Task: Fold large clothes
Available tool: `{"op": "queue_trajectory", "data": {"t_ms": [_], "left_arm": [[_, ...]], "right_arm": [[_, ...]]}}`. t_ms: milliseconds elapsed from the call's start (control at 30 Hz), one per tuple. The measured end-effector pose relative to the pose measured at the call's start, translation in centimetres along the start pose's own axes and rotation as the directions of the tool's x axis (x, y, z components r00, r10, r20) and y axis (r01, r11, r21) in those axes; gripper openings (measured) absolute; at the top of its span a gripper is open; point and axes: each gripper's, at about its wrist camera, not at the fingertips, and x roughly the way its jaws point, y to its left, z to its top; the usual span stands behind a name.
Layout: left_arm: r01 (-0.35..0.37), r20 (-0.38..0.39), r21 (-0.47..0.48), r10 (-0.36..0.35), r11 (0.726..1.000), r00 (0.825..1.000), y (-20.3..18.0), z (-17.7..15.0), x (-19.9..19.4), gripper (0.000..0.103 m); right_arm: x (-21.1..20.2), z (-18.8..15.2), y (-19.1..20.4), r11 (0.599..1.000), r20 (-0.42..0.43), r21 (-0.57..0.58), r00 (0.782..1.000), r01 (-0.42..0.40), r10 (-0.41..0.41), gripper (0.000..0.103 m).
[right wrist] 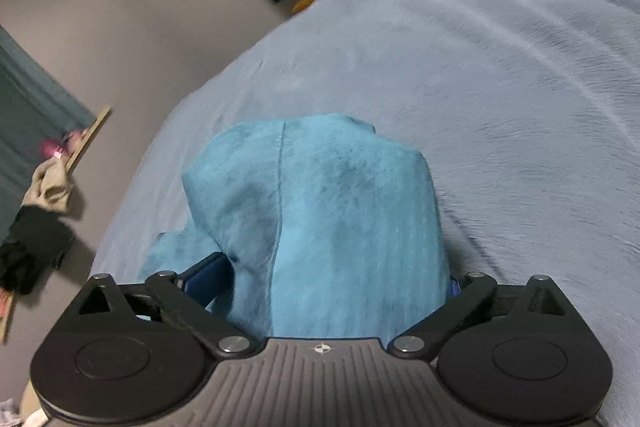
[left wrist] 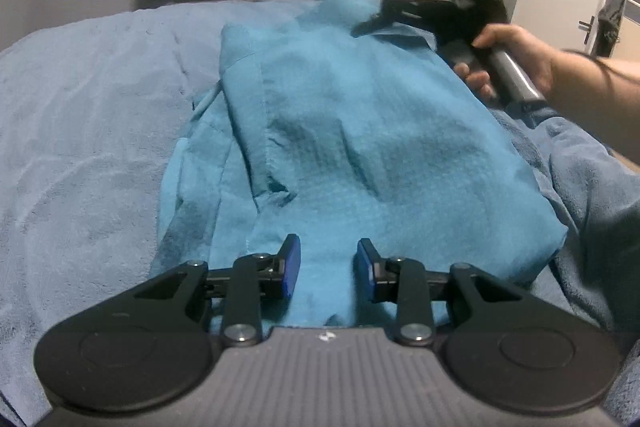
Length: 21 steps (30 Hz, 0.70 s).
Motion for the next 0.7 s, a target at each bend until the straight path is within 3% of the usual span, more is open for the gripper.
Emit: {"op": "queue_trajectory", "data": {"t_ms": [100,300,367,433,500,567,633,700], "left_arm": [[-0.022,-0.010,-0.020,0.022,1.000,1.000,1.1,-0.6,0.1,0.030],[-0.020,-0.012,-0.045,0.019,0.999,1.000,1.7,-0.5,0.3,0.030],[-0.026,-0.010,-0.039,0.026,0.999,1.000,1.5,-0.6,0.3,0.030],[-0.032,-0.009,-0.038,0.032,0.999,0.999,0.9,-0.4,0.7,0.030],[-0.039,-0.009,-0.038,0.039,0.999,0.999,0.7,-0.4,0.5,0.030],[-0.046,-0.007,-0.036,0.046,0.998,0.999,0.7,-0.5,0.4,0.030],[-0.051,-0.009,-0.036,0.051,0.998,0.999,0.7,-0.5,0.4,0.030],[-0.067,-0.011,-0.036,0.066,0.997,0.998,0.8,-0.4,0.5,0.030]], "right_arm": [[-2.0,-2.5,1.6,0.997,0.120,-0.059,0.992,0.051,-0.044,0.103],[-8.4,-9.2,5.0,0.954,0.257,-0.268,0.964,0.132,-0.062,0.102],[-10.5,-11.4,6.5,0.917,0.308,-0.351,0.948,0.188,-0.077,0.098],[-11.0,-13.9,8.2,0.842,0.358,-0.465,0.928,0.273,-0.103,0.093],[-10.8,-16.2,10.1,0.779,0.391,-0.532,0.912,0.333,-0.123,0.077],[-9.6,-17.0,10.5,0.760,0.367,-0.554,0.919,0.341,-0.145,0.070],[-7.2,-17.1,11.2,0.741,0.367,-0.558,0.912,0.374,-0.184,0.072],[-5.0,-17.7,11.8,0.696,0.373,-0.580,0.898,0.423,-0.235,0.076]]}}
